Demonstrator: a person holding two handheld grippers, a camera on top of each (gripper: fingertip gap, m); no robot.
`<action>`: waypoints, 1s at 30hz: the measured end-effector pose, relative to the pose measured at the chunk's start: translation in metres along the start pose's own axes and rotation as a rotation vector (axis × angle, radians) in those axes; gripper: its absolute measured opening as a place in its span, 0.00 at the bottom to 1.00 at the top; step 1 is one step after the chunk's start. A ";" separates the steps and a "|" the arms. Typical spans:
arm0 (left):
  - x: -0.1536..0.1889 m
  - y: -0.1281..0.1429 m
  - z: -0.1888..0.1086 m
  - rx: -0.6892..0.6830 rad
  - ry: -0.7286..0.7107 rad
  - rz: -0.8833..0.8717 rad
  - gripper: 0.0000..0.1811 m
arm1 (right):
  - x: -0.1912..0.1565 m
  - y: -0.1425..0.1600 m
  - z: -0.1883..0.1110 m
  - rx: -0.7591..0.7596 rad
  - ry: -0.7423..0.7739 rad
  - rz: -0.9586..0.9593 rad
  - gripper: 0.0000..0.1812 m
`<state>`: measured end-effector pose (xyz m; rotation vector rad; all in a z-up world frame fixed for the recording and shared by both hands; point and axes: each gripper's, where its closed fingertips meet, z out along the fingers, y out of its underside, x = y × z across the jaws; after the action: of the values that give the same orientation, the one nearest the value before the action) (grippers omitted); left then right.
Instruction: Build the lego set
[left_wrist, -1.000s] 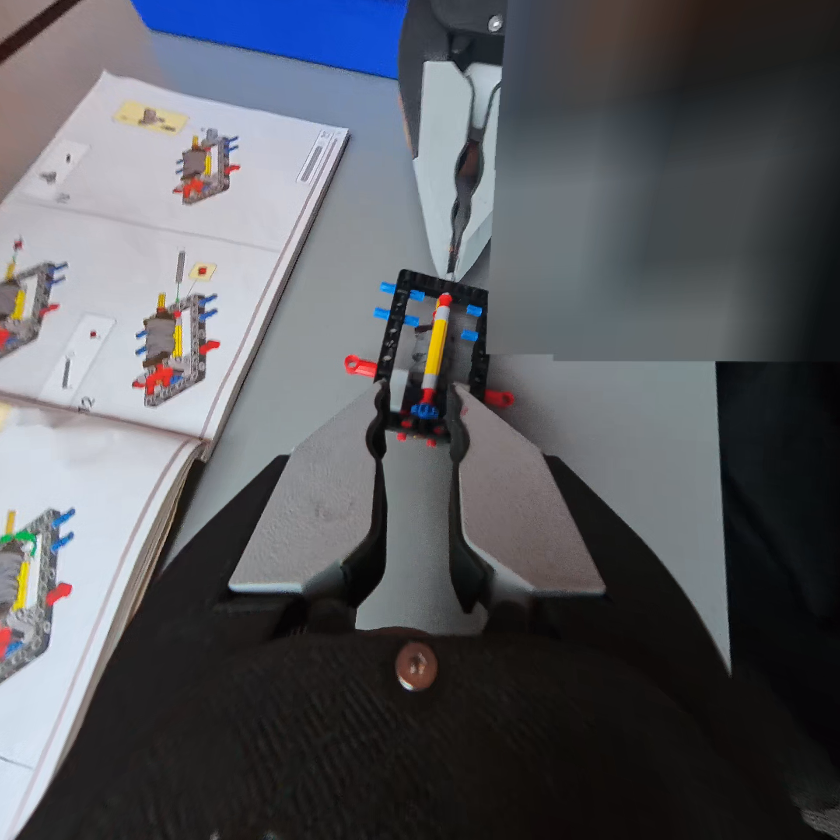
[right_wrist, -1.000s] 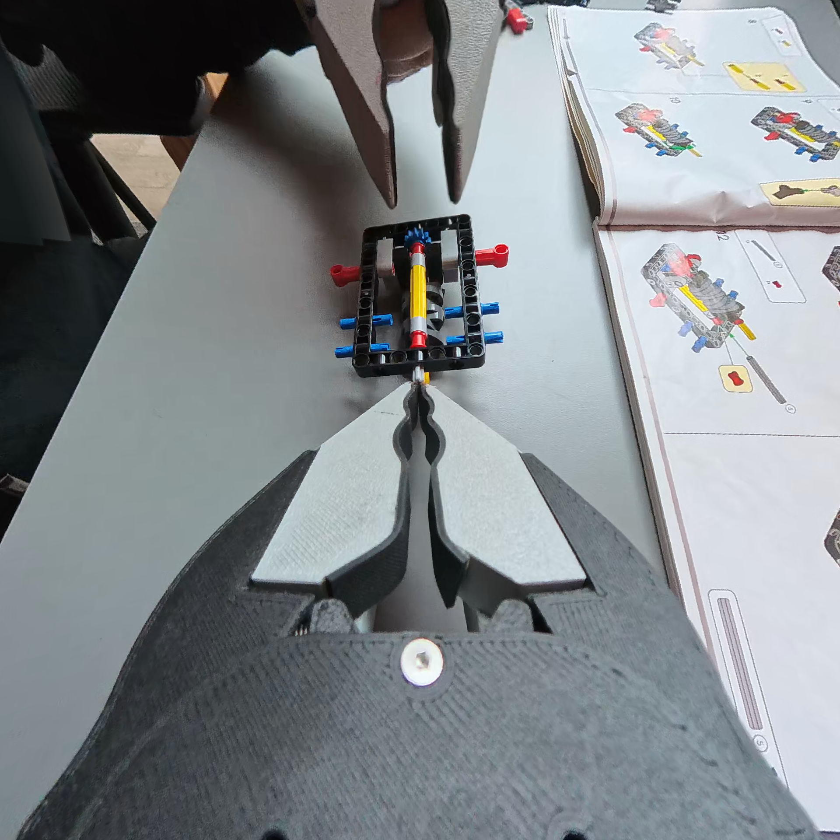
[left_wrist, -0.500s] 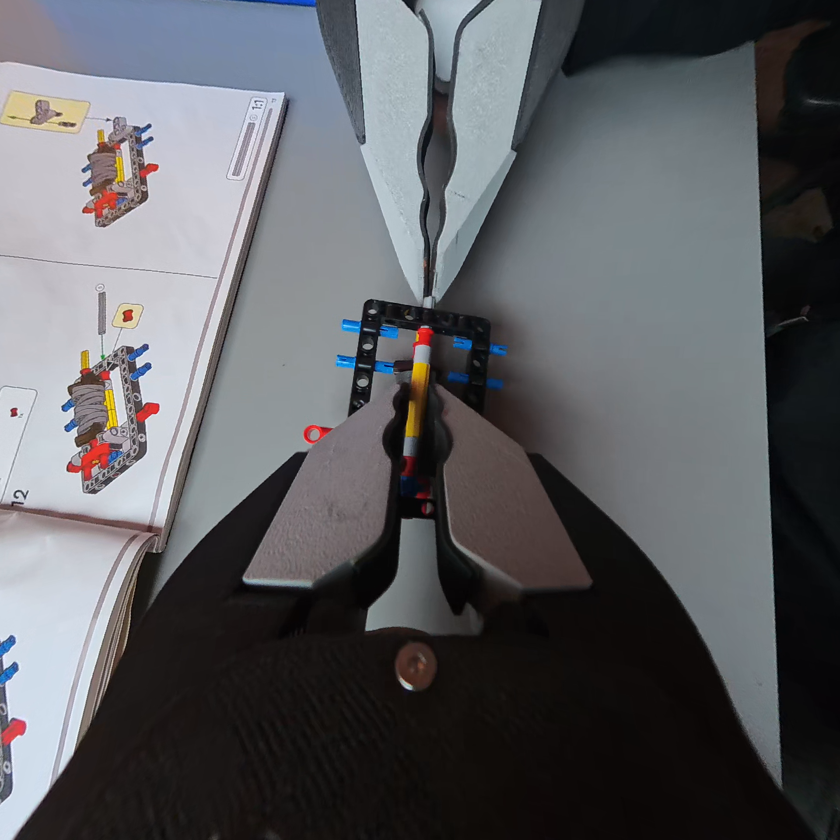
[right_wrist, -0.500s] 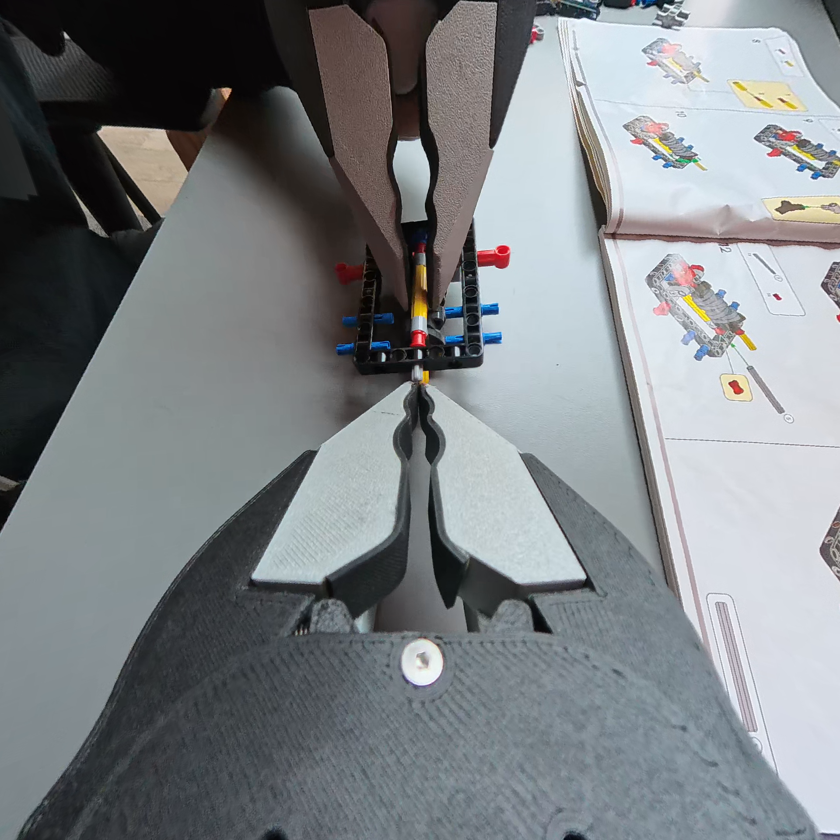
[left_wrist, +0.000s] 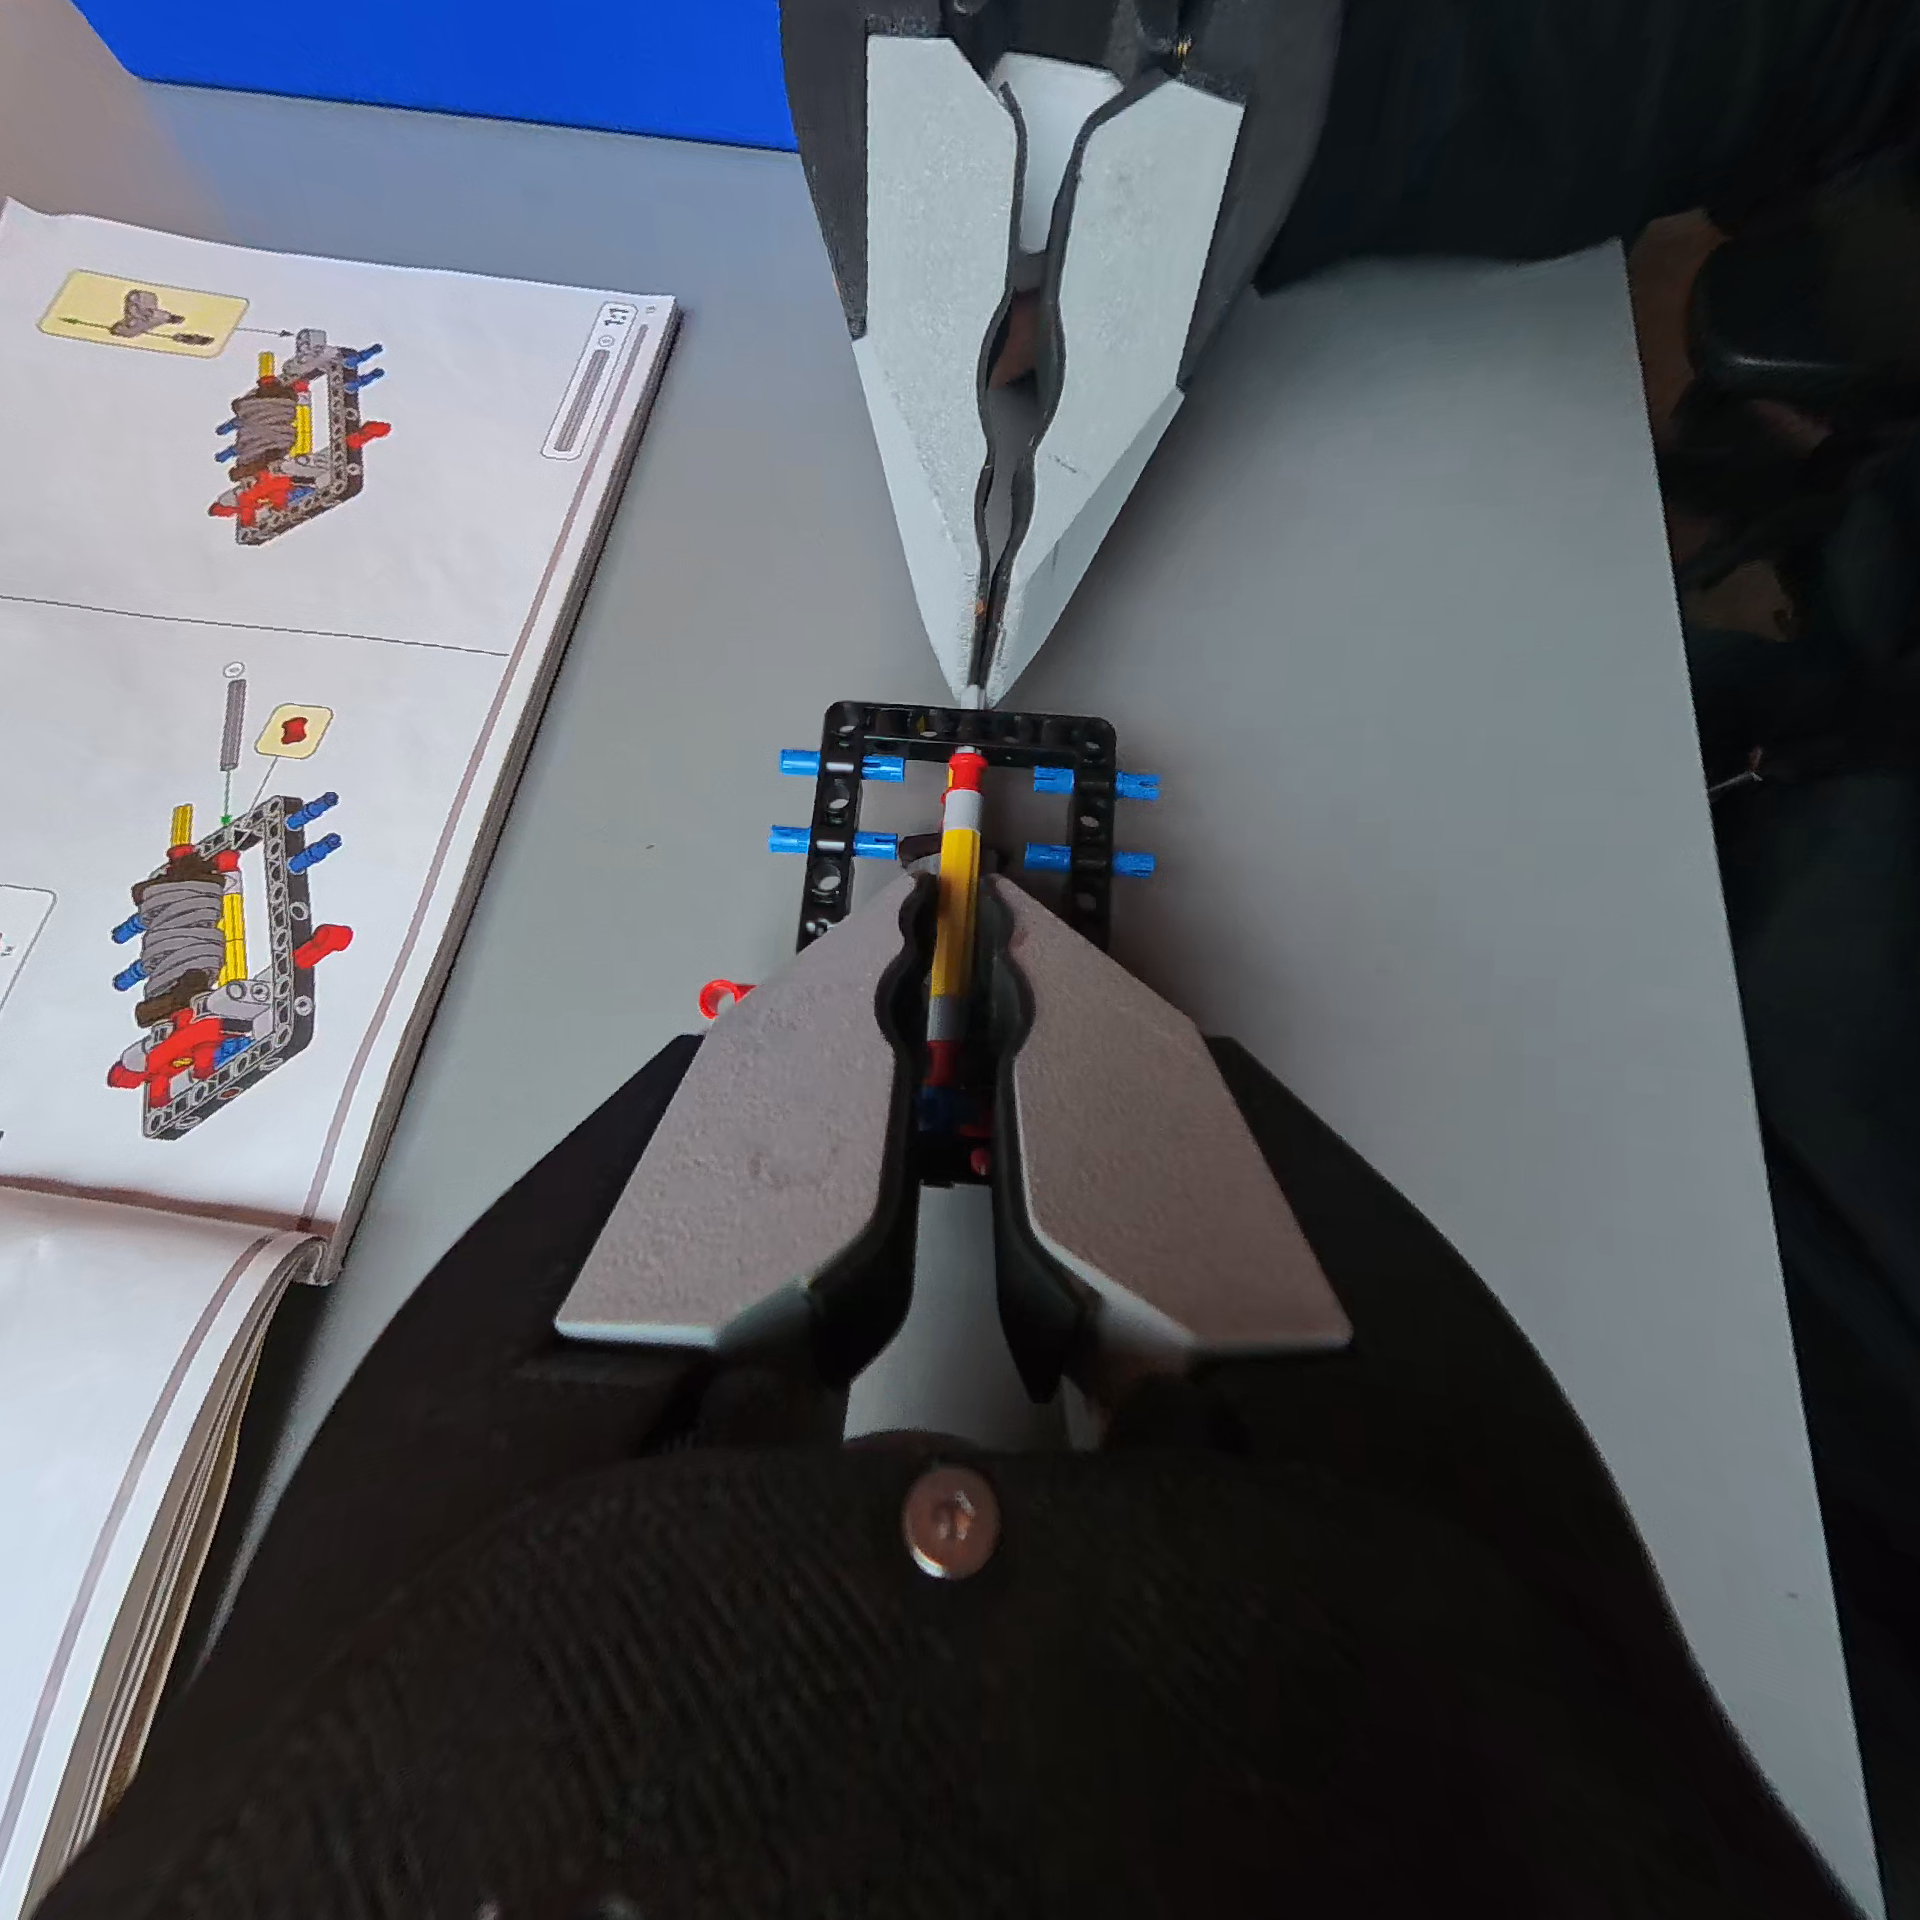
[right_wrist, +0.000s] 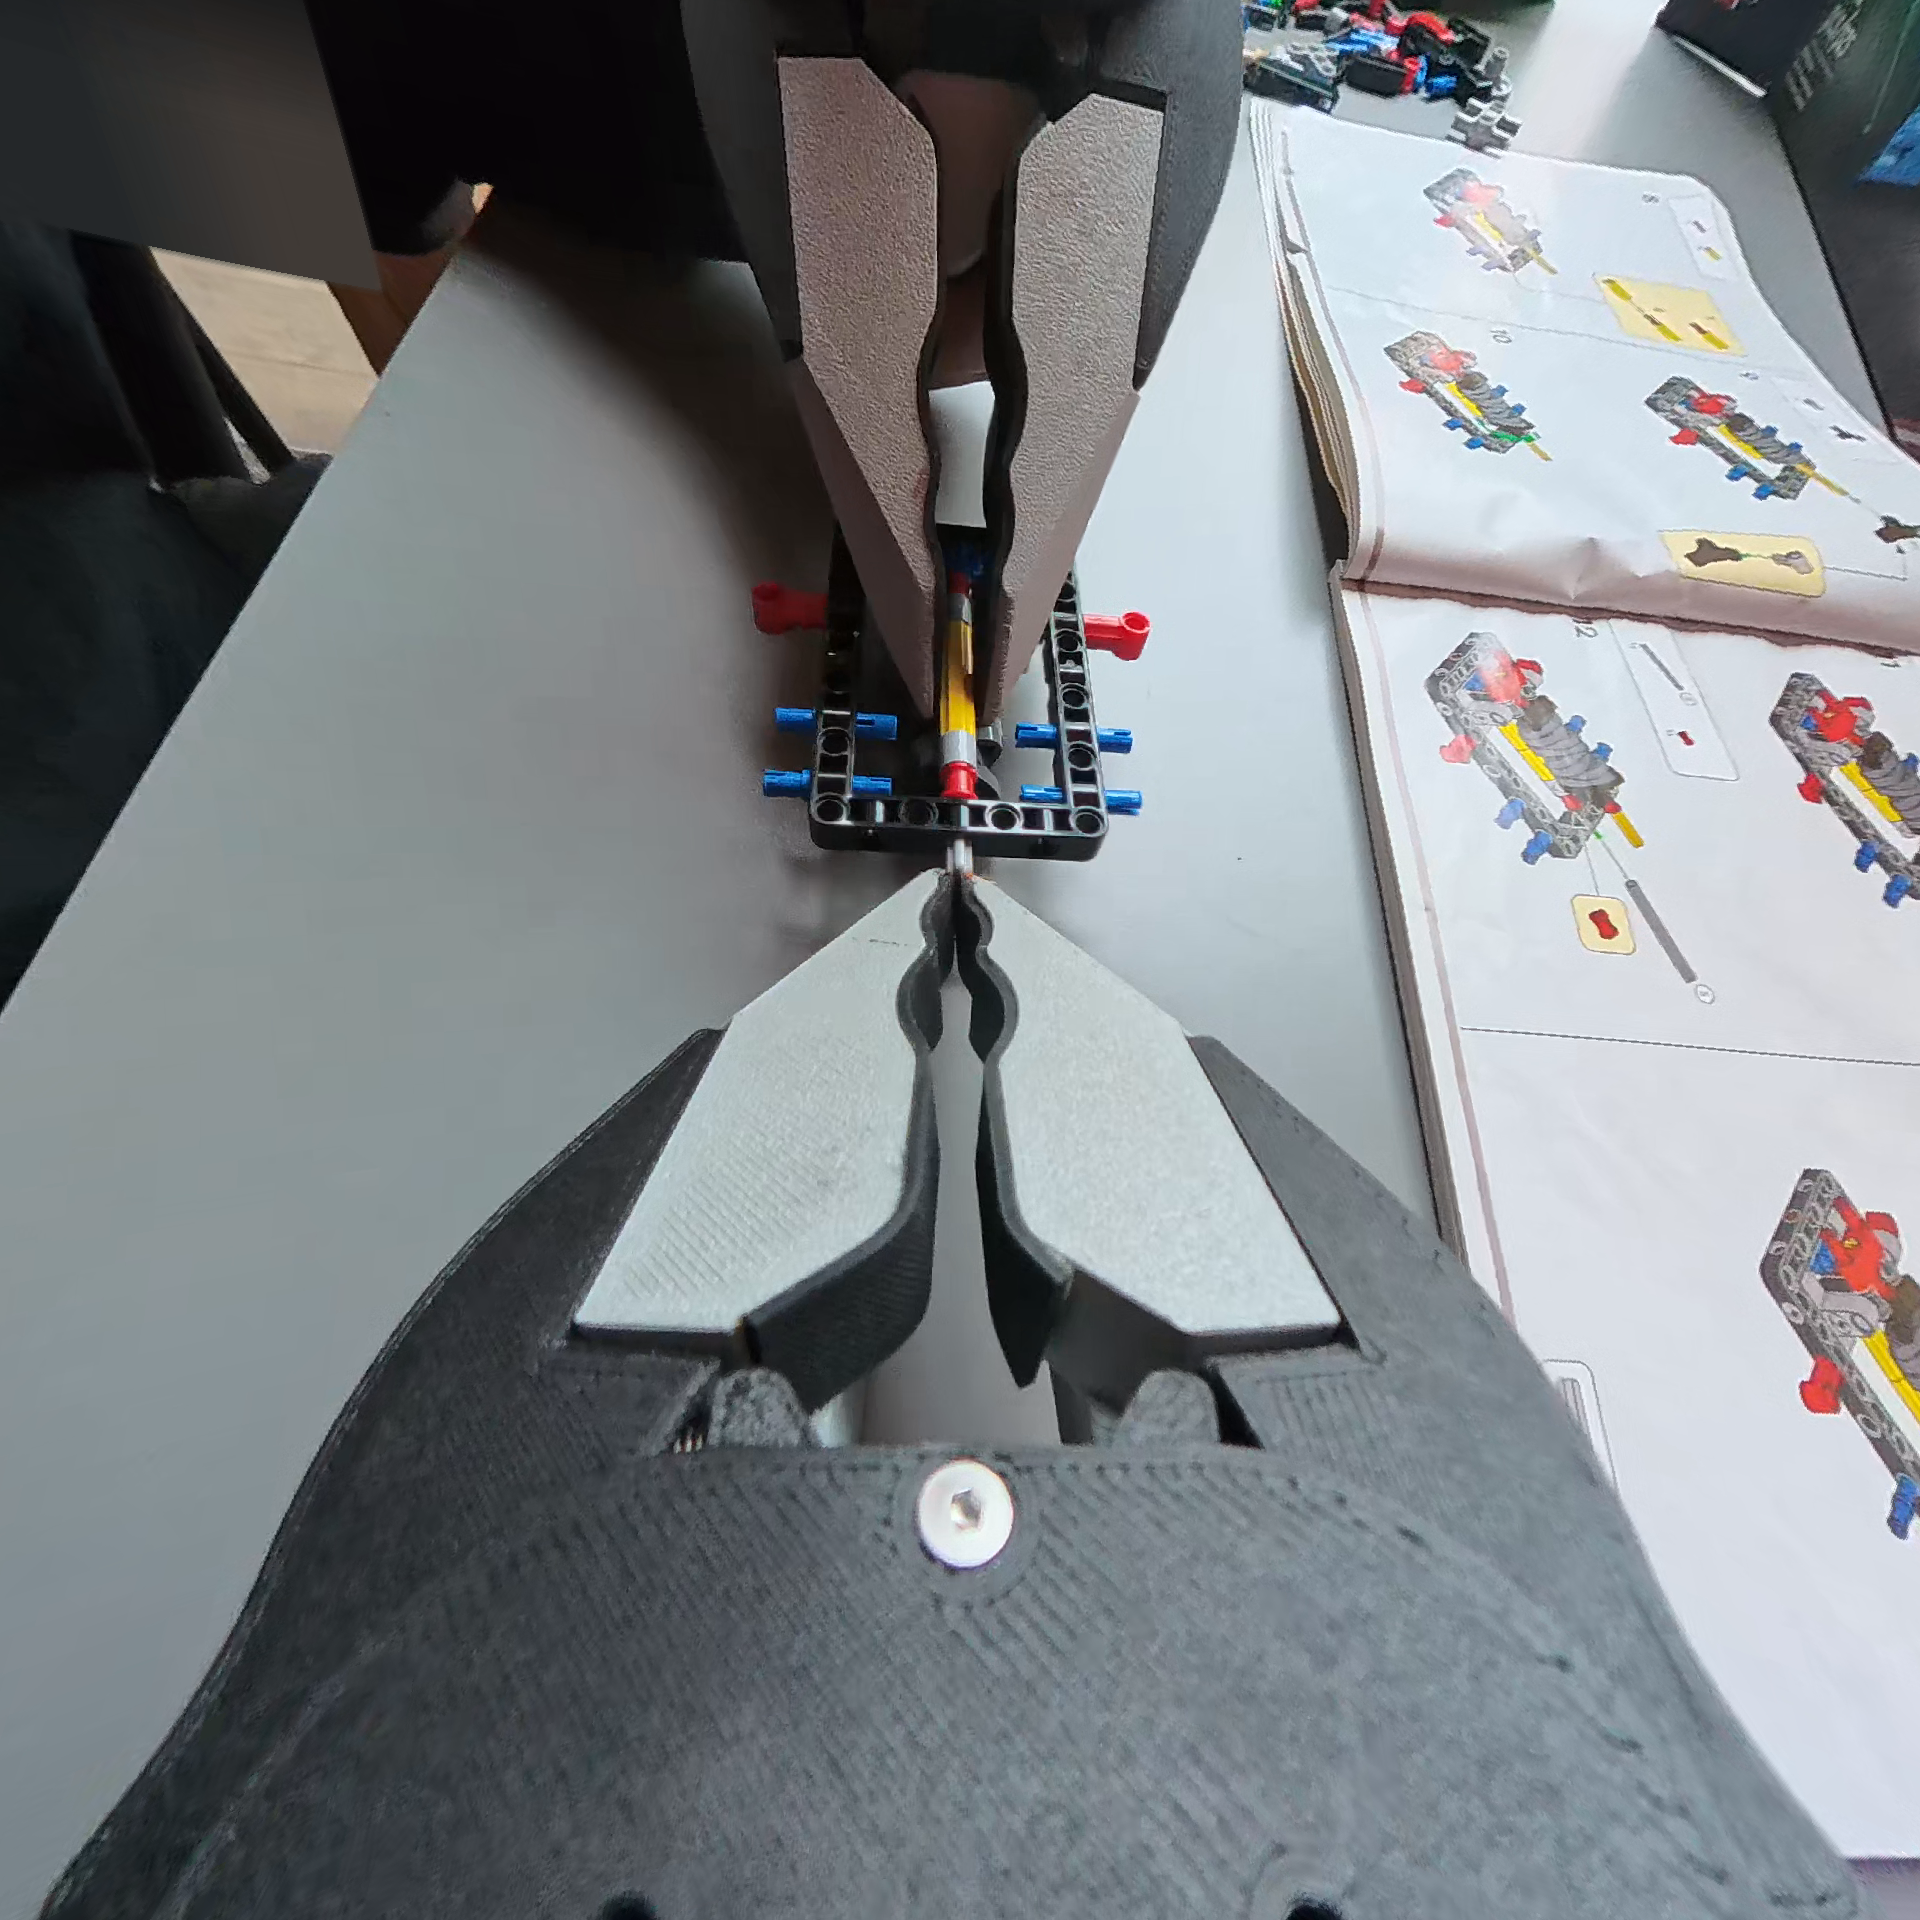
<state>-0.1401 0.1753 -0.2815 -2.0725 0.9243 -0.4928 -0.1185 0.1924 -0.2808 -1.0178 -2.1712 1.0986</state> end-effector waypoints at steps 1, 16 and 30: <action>0.000 0.000 0.000 -0.002 0.004 0.001 0.02 | 0.000 0.000 0.000 -0.006 -0.002 0.000 0.00; 0.000 -0.001 0.003 -0.044 0.044 -0.043 0.02 | 0.004 0.005 0.001 -0.194 0.082 -0.166 0.00; 0.001 -0.002 0.003 -0.059 0.057 -0.060 0.02 | 0.003 0.004 0.003 -0.223 0.082 -0.203 0.00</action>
<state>-0.1369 0.1766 -0.2818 -2.1546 0.9221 -0.5655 -0.1207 0.1948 -0.2853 -0.8933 -2.3079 0.7236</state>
